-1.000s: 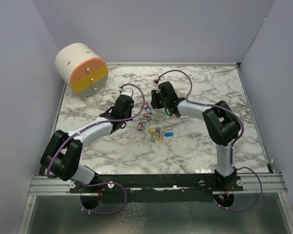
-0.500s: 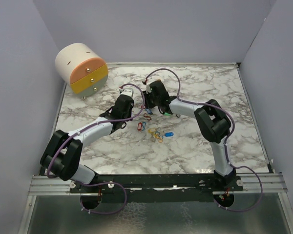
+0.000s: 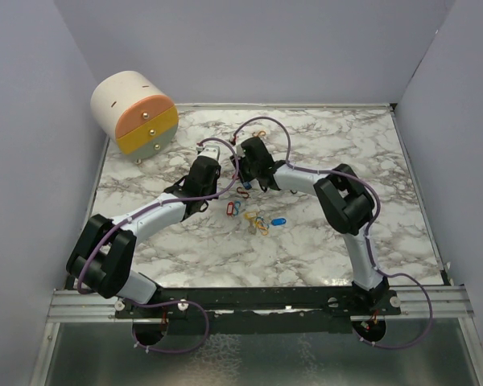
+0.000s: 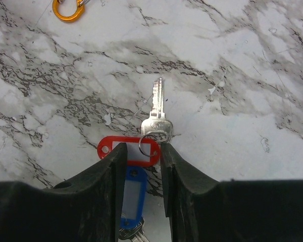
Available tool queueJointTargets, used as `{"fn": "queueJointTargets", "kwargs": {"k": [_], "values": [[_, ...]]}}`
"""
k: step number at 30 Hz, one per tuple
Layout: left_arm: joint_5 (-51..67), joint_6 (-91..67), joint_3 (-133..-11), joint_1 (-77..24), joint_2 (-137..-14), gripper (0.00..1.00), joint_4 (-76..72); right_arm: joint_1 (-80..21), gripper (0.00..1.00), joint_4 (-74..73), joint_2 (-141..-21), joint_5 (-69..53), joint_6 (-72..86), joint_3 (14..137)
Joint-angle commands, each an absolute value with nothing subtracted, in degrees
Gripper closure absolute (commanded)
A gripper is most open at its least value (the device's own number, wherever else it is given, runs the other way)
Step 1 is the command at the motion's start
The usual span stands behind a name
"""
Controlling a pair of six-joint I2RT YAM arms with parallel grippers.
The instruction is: Put the keys on the keyring
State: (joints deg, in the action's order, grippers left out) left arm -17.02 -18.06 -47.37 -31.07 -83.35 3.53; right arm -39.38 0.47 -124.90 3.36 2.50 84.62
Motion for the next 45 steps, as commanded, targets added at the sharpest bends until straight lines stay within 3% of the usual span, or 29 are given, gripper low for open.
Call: {"fn": "queueJointTargets", "kwargs": {"k": [1, 5, 12, 31, 45], "values": [[-17.8, -17.7, -47.4, -30.7, -82.2, 1.0, 3.3, -39.7, 0.68, 0.3, -127.1, 6.0, 0.9, 87.1], [-17.8, -17.7, -47.4, -30.7, -82.2, 1.0, 3.3, -39.8, 0.75, 0.2, -127.9, 6.7, 0.4, 87.9], [-17.8, -17.7, -47.6, -30.7, -82.5, 1.0, 3.3, -39.7, 0.99, 1.7, -126.8, 9.1, 0.6, 86.7], [-9.2, -15.6, -46.4, -30.8, -79.8, 1.0, -1.6, -39.7, 0.99, 25.7, -99.1, 4.2, -0.1, 55.8], [2.7, -11.7, -45.3, -32.2, -78.1, 1.0, -8.9, -39.0, 0.99, 41.6, -87.6, -15.8, -9.9, 38.5]]}}
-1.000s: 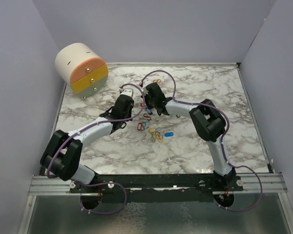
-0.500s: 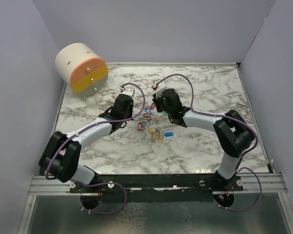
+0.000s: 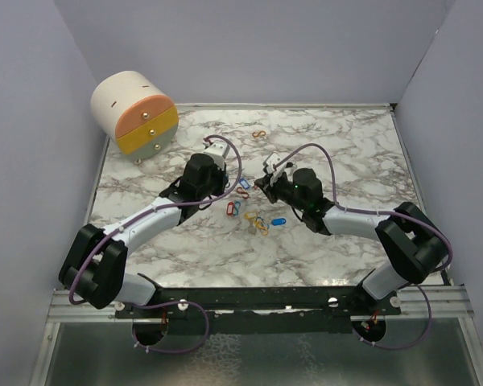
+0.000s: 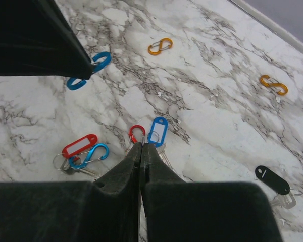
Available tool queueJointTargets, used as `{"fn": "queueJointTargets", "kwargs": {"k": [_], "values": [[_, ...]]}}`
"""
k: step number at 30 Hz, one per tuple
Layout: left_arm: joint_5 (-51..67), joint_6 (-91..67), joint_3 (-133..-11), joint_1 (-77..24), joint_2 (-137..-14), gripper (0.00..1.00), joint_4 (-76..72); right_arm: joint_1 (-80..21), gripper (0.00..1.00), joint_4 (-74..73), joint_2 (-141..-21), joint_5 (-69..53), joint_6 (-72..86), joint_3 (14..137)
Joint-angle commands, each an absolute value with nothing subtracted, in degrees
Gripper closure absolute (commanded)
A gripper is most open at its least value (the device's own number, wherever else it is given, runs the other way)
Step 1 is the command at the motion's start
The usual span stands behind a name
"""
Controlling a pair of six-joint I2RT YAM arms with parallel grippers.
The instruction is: Put the keys on the keyring
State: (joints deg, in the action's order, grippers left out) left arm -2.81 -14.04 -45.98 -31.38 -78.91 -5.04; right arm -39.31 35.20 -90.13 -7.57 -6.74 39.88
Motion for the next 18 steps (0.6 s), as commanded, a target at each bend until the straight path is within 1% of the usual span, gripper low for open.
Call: {"fn": "queueJointTargets", "kwargs": {"k": [1, 8, 18], "values": [[3.3, -11.4, -45.4, -32.4, -78.2, 1.0, -9.3, -38.9, 0.99, 41.1, -87.5, -16.7, -10.1, 38.5], [4.7, -9.5, -46.7, -34.5, -80.2, 1.0, -9.3, -38.9, 0.99, 41.2, -87.7, -20.8, -11.1, 38.4], [2.4, -8.3, -48.5, -36.9, -81.8, 1.0, -8.6, -38.9, 0.99, 39.0, -89.1, -23.3, -12.0, 39.8]]}}
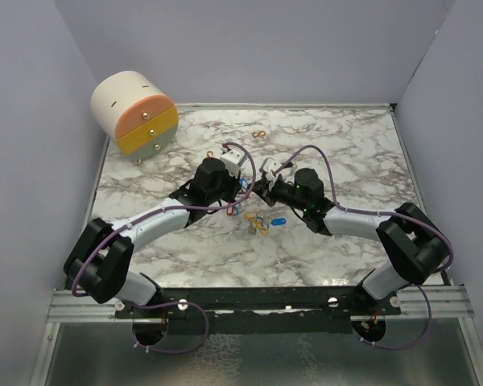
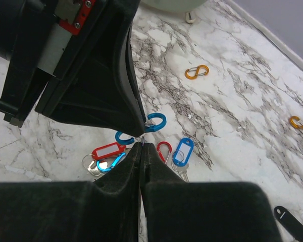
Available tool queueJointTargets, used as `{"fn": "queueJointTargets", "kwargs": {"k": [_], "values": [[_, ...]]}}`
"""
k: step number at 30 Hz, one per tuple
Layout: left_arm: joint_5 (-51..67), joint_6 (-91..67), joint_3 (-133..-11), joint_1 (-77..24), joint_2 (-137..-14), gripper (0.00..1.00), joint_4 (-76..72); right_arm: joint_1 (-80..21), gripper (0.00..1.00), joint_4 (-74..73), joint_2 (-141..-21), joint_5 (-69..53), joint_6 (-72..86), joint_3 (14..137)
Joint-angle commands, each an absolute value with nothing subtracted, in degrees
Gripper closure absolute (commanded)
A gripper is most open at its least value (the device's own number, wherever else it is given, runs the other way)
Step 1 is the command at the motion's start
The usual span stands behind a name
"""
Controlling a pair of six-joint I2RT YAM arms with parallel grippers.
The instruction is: Put the keys on the keyring
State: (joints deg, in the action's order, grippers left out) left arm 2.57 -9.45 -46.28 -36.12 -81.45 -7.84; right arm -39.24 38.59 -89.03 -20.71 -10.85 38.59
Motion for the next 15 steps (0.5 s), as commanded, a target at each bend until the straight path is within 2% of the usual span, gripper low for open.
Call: {"fn": "queueJointTargets", "kwargs": {"k": [1, 15], "values": [[2.3, -8.3, -48.6, -37.0, -81.8, 1.0, -8.5, -38.9, 0.99, 38.7, -89.1, -23.2, -12.1, 39.8], [1.2, -7.9, -48.8, -38.1, -81.0, 1.0, -8.2, -38.9, 0.99, 36.3, -91.7, -24.1, -13.1, 41.7]]}}
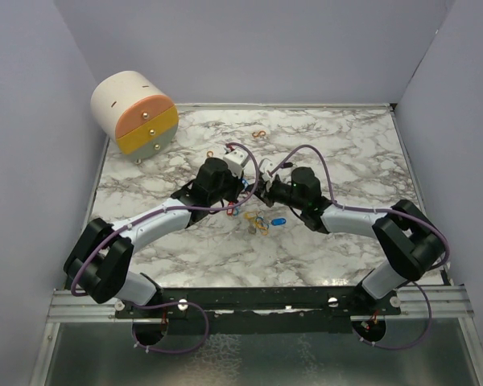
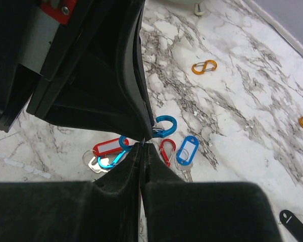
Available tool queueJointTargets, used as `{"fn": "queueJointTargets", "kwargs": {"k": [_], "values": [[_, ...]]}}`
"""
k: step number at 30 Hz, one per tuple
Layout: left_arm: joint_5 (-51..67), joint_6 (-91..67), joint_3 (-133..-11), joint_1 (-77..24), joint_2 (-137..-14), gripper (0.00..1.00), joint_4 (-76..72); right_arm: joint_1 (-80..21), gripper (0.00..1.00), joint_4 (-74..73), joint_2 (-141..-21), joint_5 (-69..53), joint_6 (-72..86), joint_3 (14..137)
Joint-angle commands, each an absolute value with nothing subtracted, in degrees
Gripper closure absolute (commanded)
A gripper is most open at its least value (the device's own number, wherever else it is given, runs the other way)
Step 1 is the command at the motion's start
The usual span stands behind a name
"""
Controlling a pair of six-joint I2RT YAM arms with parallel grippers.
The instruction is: Put the keys on the keyring
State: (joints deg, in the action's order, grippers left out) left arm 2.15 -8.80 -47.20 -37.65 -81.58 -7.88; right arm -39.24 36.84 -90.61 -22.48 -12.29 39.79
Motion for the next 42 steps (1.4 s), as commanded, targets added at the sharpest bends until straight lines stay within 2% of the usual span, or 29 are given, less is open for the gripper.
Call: {"fn": "queueJointTargets", "kwargs": {"k": [1, 23, 32, 33, 36, 38, 42], "values": [[1.2, -7.9, -48.8, -38.2, -81.0, 1.0, -8.2, -38.9, 0.99, 36.2, -91.7, -24.0, -13.2, 41.7], [-1.3, -8.4, -48.7, -38.7, -80.2, 1.0, -8.3, -38.9, 0.99, 34.5, -91.7, -26.7, -13.4, 41.5], [-6.0, -10.6, -49.0, -38.7, -80.1, 1.0, -8.9, -38.9, 0.99, 33.3, -91.7, -27.2, -12.9, 41.6], [-6.5, -10.9, -49.1, -38.7, -80.0, 0.97, -8.8, -38.9, 0.99, 33.1, -91.5, -26.9, -12.7, 41.6], [-8.0, -11.9, -49.0, -38.7, -79.6, 0.73, -8.7, -38.9, 0.99, 32.5, -91.2, -24.9, -11.9, 41.7], [-9.3, -12.5, -48.7, -38.7, -79.0, 0.62, -8.8, -38.9, 0.99, 32.1, -90.8, -23.5, -11.5, 41.8], [-12.3, -13.7, -47.8, -38.7, -77.3, 0.49, -8.8, -38.9, 0.99, 30.7, -89.9, -21.2, -10.8, 42.1]]}}
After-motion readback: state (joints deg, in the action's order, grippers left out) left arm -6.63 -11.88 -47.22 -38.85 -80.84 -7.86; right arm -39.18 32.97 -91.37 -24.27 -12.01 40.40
